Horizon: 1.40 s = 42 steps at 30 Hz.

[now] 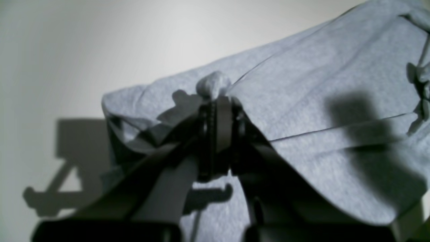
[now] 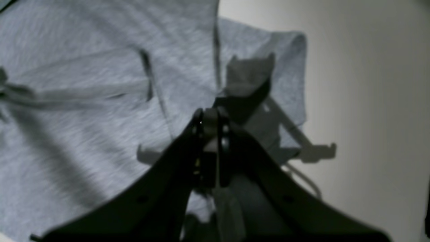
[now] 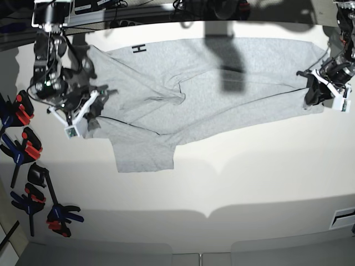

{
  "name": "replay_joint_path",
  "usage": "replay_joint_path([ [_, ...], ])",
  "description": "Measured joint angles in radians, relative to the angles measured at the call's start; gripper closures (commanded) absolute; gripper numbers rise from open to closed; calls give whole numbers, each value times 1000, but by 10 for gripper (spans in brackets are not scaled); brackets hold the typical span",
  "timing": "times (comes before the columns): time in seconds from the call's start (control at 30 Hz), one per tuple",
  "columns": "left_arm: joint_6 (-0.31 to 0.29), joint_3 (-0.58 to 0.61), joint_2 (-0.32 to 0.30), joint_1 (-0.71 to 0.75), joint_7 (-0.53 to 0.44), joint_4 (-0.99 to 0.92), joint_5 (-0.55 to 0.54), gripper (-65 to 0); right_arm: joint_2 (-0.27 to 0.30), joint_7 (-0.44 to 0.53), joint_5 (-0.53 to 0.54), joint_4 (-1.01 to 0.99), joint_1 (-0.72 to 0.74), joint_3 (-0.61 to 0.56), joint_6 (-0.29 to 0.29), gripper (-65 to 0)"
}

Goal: Fold the T-shirt properly
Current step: 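Lift the hem with both grippers and fold it over toward the collar, then lower the right gripper to the hanging sleeve fabric and grasp it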

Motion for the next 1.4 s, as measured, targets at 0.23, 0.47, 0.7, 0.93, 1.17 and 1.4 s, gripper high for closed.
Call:
replay_joint_path([
  [0.23,35,-1,90,-2,-1,36,124,0,-31,10,3,37,-36,7,0,0],
  [0.47,68,-2,96,-6,-44,36,132,0,-59,120,5,36,19,6,0,-129],
  [0.7,68,-2,96,-6,-46,36,132,0,-130,316,-29,-8,171,13,-12,-274],
  [0.93,68,-3,95,-8,-46,36,130,0,-227,315,-82,-401,486,13,-76,-274],
  [1.17,68,-3,96,-8,-46,36,132,0,-266,327,-353,-924,775,13,-86,-274],
  [1.4,68,-3,96,-8,-46,36,132,0,-266,439,-391,-1257,846,13,-86,-274],
])
